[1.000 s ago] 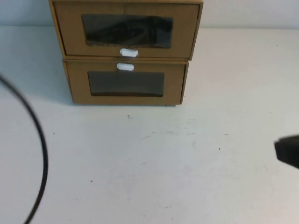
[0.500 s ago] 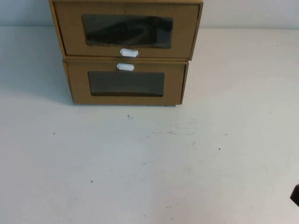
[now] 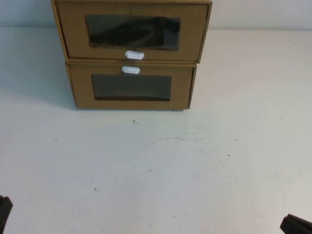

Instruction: Close the shoe box

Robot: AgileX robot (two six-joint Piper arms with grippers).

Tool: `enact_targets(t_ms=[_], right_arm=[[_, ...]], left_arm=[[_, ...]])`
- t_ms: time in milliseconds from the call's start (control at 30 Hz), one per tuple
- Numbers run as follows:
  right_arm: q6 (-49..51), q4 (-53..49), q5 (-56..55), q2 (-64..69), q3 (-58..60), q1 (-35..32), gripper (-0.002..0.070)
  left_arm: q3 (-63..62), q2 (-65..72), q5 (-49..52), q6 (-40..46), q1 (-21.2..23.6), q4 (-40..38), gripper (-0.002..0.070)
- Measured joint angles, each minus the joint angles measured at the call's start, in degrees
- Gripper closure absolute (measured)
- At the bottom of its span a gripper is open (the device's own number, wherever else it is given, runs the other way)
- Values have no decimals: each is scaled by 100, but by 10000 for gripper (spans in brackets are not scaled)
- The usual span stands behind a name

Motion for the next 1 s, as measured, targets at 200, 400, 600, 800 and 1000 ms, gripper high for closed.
enact_targets(t_ms=[200, 400, 600, 800, 1000], right_arm=[[0, 0, 725, 0, 4, 0, 687], [0, 0, 1265, -149, 4, 12, 687], [-146, -566, 1376, -741, 13, -1337, 687], [-249, -689, 1455, -1481, 13, -3155, 687], [-262, -710, 1468, -1611, 13, -3490, 687]], left_arm=[[0, 0, 89, 0, 0, -22, 677], [0, 0, 108, 0, 0, -34, 677], [0, 0, 135, 0, 0, -34, 677], [0, 0, 135, -10, 0, -34, 677], [0, -2, 154, -10, 0, -37, 677]])
